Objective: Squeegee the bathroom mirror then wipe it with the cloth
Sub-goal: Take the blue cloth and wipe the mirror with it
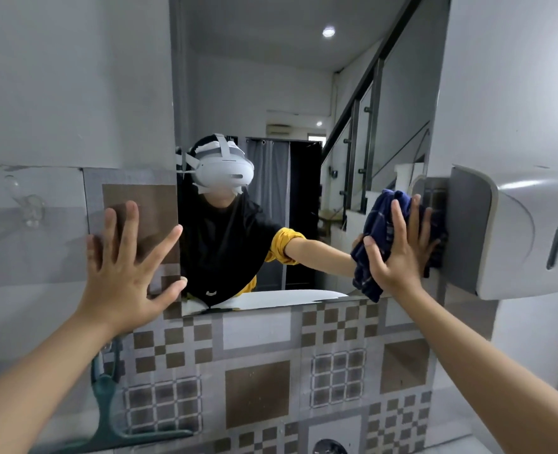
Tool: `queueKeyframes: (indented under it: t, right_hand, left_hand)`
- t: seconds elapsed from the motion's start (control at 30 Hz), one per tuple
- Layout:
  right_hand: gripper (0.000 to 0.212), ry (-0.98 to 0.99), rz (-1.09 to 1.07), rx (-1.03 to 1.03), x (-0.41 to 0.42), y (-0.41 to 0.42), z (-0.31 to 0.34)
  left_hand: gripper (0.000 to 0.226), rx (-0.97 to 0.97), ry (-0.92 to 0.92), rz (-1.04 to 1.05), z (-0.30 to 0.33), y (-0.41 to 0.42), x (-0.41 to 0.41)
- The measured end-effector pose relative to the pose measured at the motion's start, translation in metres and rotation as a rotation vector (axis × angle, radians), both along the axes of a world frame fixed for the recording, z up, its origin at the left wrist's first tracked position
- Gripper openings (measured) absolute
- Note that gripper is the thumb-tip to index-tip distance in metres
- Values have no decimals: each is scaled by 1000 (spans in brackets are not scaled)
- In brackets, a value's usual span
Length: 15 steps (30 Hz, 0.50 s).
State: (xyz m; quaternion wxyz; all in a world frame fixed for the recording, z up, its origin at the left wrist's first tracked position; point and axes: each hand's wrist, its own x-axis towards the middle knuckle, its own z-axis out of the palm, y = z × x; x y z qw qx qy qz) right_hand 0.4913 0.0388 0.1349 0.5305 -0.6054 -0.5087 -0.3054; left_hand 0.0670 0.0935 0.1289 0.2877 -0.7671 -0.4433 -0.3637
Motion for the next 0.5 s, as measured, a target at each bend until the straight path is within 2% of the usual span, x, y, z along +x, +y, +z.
queueKeyframes:
  t: [0.3, 0.5]
  right_hand:
    - [76, 499, -2, 99, -65, 12, -52]
    - [79, 595, -37, 127, -123, 26, -44]
  left_hand:
    - [85, -4, -22, -42, -1, 0, 0]
    - [83, 6, -48, -70, 0, 0, 0]
